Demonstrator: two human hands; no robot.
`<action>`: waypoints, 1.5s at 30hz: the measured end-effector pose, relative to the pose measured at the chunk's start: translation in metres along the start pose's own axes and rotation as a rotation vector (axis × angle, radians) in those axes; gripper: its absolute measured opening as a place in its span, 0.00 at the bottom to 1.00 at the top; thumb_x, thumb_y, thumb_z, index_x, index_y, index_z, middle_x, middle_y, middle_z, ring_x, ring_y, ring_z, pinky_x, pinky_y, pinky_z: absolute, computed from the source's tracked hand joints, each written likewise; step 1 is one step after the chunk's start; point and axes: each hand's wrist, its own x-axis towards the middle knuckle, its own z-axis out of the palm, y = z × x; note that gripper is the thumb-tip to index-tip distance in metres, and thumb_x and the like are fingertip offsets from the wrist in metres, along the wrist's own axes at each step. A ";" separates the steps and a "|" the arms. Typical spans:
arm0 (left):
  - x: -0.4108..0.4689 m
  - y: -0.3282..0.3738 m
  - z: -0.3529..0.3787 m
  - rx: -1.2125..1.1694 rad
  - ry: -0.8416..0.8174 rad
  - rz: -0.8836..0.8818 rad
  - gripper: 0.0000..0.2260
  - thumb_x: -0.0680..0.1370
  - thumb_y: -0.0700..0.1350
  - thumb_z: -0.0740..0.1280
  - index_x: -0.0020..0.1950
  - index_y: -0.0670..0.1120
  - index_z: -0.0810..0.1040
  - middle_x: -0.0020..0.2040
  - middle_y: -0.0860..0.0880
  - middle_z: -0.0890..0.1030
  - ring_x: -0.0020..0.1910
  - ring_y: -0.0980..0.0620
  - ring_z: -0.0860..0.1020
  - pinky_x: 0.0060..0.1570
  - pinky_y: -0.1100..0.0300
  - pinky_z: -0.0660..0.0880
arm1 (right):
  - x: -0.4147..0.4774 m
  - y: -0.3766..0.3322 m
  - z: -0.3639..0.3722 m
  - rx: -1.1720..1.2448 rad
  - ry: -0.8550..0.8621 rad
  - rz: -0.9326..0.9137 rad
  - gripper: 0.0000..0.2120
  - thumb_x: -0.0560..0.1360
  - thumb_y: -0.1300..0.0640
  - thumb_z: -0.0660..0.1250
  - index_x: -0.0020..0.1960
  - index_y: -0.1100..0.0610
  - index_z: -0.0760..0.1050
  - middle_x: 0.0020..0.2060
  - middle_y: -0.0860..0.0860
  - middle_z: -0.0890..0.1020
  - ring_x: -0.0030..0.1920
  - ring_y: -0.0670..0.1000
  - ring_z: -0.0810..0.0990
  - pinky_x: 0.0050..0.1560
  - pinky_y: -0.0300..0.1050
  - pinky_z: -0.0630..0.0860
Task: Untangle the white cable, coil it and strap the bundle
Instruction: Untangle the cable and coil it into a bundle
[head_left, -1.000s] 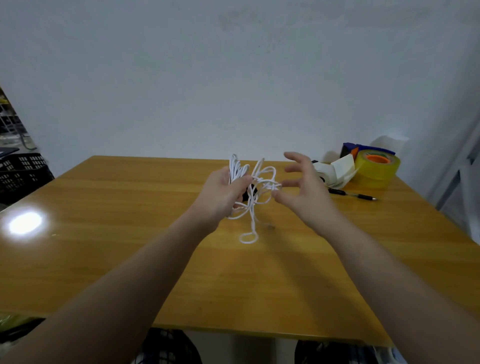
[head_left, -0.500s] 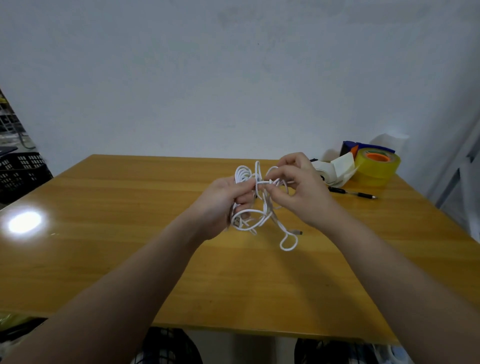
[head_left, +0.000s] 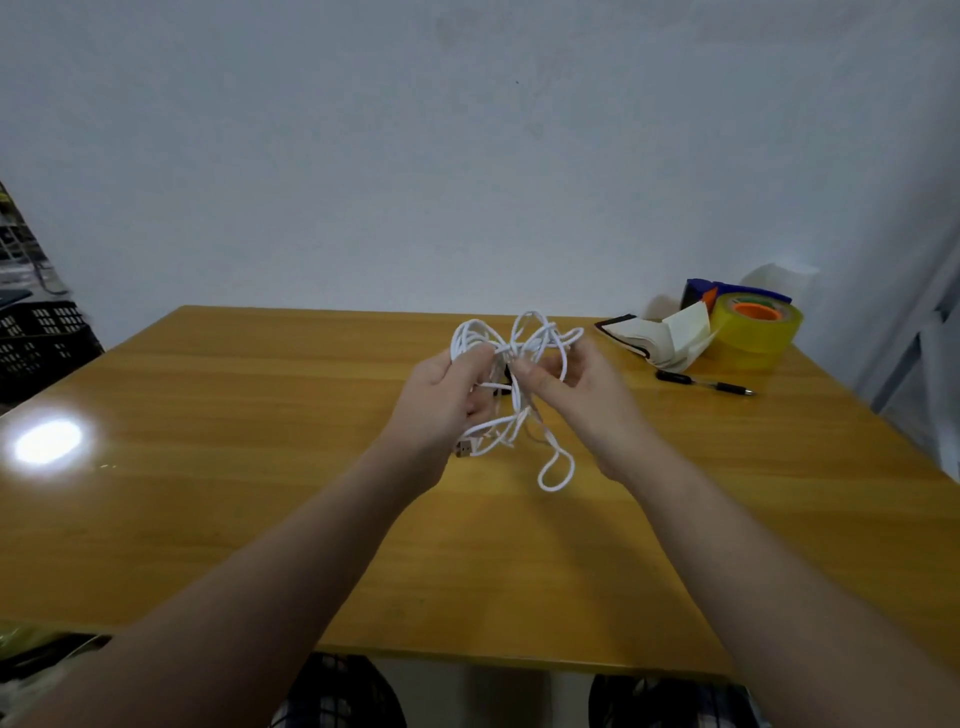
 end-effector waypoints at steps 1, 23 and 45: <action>0.000 -0.002 -0.001 -0.040 -0.007 -0.022 0.17 0.81 0.44 0.59 0.31 0.47 0.65 0.24 0.52 0.59 0.23 0.55 0.57 0.29 0.55 0.50 | 0.000 0.002 0.000 0.097 -0.072 0.034 0.20 0.71 0.53 0.72 0.58 0.58 0.71 0.42 0.51 0.79 0.40 0.49 0.80 0.41 0.45 0.75; 0.028 -0.017 -0.088 0.320 0.239 0.002 0.15 0.79 0.43 0.64 0.32 0.47 0.66 0.19 0.55 0.64 0.18 0.58 0.61 0.21 0.67 0.57 | 0.006 0.028 -0.032 -0.127 -0.029 0.143 0.10 0.81 0.54 0.57 0.57 0.57 0.73 0.37 0.53 0.77 0.31 0.49 0.73 0.26 0.39 0.72; 0.021 -0.025 -0.027 0.489 -0.029 -0.020 0.15 0.80 0.51 0.63 0.35 0.49 0.67 0.25 0.53 0.65 0.21 0.57 0.62 0.23 0.64 0.58 | 0.026 0.017 0.012 -0.023 0.308 -0.300 0.27 0.71 0.61 0.72 0.29 0.51 0.54 0.26 0.49 0.60 0.29 0.51 0.64 0.34 0.51 0.72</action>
